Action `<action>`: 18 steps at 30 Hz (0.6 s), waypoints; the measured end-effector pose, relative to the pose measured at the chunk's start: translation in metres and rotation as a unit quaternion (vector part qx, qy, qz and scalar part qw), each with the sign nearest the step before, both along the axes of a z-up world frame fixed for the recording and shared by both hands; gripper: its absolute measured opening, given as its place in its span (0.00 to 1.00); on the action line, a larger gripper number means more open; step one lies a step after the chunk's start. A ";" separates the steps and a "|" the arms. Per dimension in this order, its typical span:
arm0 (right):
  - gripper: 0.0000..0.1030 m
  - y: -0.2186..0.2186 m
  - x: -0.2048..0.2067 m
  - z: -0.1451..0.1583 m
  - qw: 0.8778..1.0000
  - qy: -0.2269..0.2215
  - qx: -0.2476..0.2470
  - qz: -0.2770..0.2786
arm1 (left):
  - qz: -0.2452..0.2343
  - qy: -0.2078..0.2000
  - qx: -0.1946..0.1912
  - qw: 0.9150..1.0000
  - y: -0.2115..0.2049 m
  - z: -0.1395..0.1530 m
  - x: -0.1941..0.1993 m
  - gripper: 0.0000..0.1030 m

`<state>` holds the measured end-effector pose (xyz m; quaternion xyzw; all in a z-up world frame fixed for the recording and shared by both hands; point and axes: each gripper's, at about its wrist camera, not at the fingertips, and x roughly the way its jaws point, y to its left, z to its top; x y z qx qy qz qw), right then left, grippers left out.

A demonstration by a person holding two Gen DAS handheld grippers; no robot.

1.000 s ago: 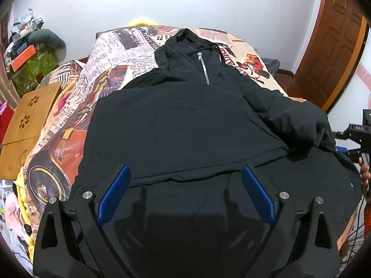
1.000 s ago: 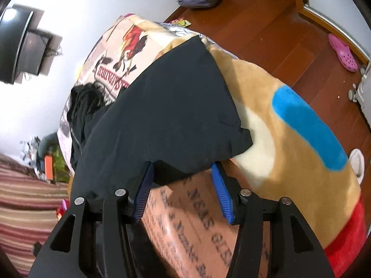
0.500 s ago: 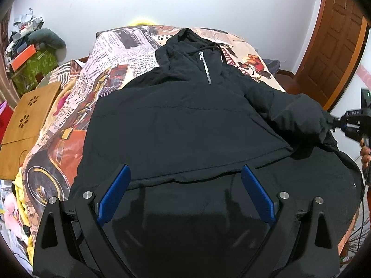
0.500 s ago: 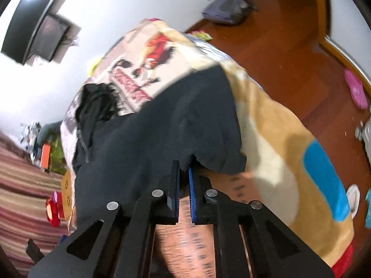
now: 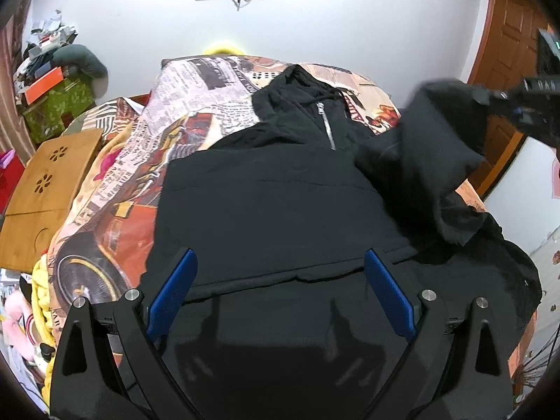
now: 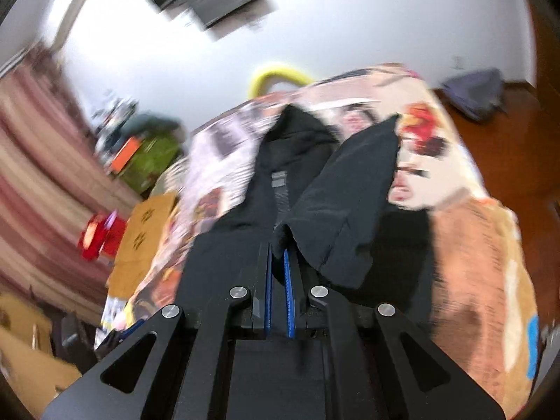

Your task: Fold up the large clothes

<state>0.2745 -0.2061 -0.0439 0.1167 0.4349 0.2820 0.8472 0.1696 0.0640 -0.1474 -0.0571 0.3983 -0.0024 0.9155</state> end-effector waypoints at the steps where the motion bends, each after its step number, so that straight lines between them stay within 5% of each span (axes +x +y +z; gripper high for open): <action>1: 0.06 0.018 -0.001 0.000 1.000 0.001 -0.007 0.019 | 0.004 0.000 -0.002 1.000 0.005 0.000 -0.003 0.94; 9: 0.07 0.108 -0.013 -0.035 0.989 0.045 -0.062 0.127 | 0.033 0.015 -0.026 0.999 0.041 -0.006 -0.018 0.94; 15: 0.11 0.095 -0.013 -0.045 0.989 0.069 -0.075 0.109 | 0.030 0.044 -0.072 0.996 0.047 -0.021 -0.017 0.94; 18: 0.26 0.074 -0.015 -0.042 0.991 0.055 -0.088 0.083 | 0.021 0.062 -0.096 0.993 0.044 -0.029 -0.013 0.94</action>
